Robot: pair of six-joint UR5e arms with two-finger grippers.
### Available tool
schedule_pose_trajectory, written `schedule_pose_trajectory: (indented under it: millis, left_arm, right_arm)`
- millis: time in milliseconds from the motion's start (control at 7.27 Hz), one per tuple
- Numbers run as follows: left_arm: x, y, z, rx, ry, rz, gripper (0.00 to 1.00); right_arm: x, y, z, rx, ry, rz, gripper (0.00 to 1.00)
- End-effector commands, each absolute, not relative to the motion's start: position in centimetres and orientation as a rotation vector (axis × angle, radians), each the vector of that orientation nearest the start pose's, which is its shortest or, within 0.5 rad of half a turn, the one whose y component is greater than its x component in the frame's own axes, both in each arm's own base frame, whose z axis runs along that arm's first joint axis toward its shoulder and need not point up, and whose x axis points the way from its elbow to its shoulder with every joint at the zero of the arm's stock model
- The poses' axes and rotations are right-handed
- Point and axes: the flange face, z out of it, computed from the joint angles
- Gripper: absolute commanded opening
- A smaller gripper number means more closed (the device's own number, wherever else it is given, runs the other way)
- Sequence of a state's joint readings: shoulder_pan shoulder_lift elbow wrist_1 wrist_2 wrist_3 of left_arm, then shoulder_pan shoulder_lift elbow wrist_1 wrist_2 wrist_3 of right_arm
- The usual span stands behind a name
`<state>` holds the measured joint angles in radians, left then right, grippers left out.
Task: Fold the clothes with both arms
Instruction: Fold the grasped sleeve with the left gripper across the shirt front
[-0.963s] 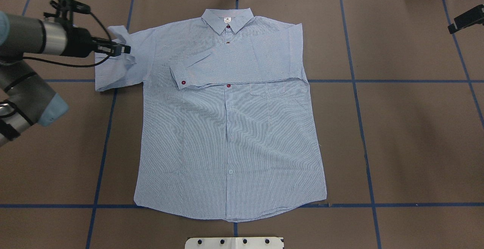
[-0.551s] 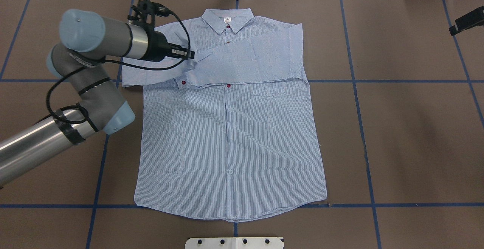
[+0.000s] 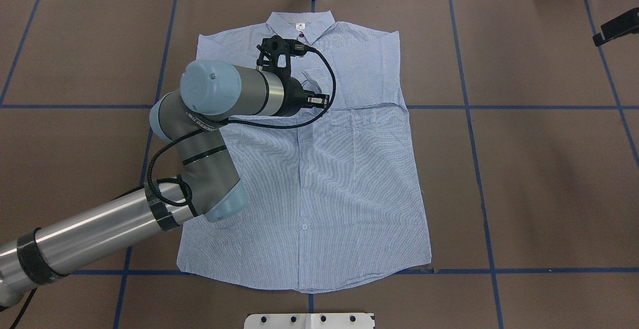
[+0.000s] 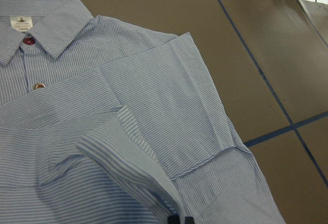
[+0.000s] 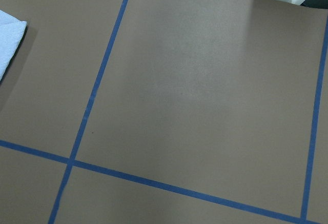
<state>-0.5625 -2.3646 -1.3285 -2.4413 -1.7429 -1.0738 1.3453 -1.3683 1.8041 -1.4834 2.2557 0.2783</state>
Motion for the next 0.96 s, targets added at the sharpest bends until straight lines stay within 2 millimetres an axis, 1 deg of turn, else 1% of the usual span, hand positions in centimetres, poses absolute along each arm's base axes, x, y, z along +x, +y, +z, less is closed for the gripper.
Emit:
schedule_pose_trajectory:
  millis: [0,138,275,413,551,688,826]
  left_arm:
    - [59.6,-49.4,15.1,0.595,1.282,0.064,0.92]
    - [61.2,-47.7,14.6,0.591,1.285,0.012,1.00]
    - [61.3,-47.3,14.5,0.599,1.283,-0.020,1.00]
    - [60.8,-47.0,15.1,0.605,1.262,-0.005,1.00]
    - [58.9,-46.0,14.7,0.630,1.195,0.069,1.00]
    - [55.7,-44.1,13.5,0.600,1.109,0.156,1.00]
    - [53.1,-41.9,13.0,0.548,1.099,0.197,1.00]
  right_arm:
    - [-5.8,-56.8,43.2,0.317,-0.771,-0.127,1.00]
    - [-5.8,-56.8,43.0,0.320,-0.772,-0.127,1.00]
    - [-5.8,-56.8,42.5,0.318,-0.778,-0.107,1.00]
    - [-5.9,-56.7,41.9,0.315,-0.786,-0.078,1.00]
    - [-6.0,-56.0,40.7,0.311,-0.802,-0.026,1.00]
    - [-8.0,-54.4,38.8,0.287,-0.831,0.034,1.00]
    - [-11.1,-51.8,36.9,0.287,-0.827,0.052,1.00]
